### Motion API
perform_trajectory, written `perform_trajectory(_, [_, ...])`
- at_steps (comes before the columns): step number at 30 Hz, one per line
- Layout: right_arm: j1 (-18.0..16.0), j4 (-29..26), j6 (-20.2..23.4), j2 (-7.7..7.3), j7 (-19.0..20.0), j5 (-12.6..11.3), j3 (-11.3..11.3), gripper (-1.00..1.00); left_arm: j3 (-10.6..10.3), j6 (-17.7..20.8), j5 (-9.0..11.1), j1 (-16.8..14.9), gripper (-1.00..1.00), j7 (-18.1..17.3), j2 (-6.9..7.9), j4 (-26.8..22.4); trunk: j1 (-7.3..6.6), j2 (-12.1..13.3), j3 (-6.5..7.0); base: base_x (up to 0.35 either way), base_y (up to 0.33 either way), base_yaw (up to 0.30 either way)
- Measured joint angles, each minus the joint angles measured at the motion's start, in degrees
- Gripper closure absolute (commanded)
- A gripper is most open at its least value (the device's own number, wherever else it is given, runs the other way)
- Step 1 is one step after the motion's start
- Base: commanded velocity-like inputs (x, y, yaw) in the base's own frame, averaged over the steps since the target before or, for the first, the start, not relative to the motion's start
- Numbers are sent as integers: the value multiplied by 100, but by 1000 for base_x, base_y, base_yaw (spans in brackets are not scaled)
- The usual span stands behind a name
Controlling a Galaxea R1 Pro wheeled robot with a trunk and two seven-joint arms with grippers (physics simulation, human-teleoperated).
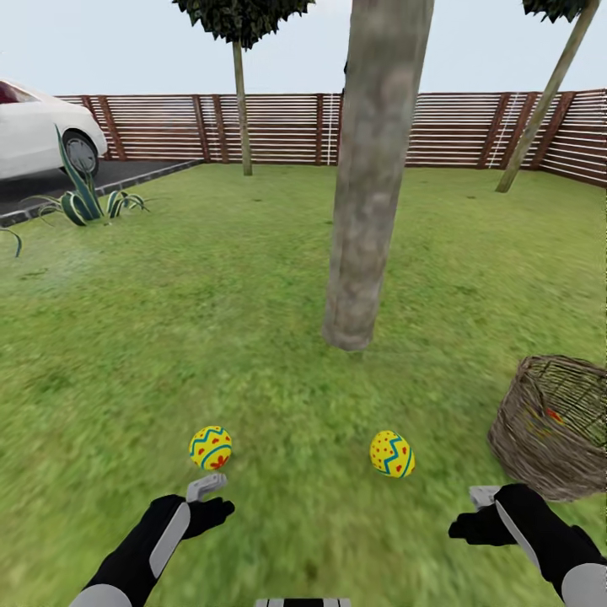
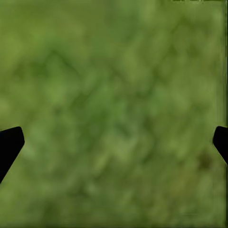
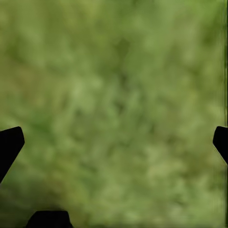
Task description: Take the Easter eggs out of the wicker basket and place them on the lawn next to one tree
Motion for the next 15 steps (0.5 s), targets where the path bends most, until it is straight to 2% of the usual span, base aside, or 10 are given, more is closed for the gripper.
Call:
perform_trajectory(3, [0,-2,3,10,-32,-3,-3,-100,-10,-2,-3,1,-100,22,-7,2,-7,4,67,-127,-219,0])
perform_trajectory(11, [0,-3,5,12,-35,-5,-1,-100,-13,-4,-3,4,-100,31,-9,3,-27,15,244,-138,-331,1])
perform_trajectory(15, [-2,-1,4,20,-44,2,1,-100,-13,-3,0,5,-100,22,-13,1,-38,20,338,-129,-342,186])
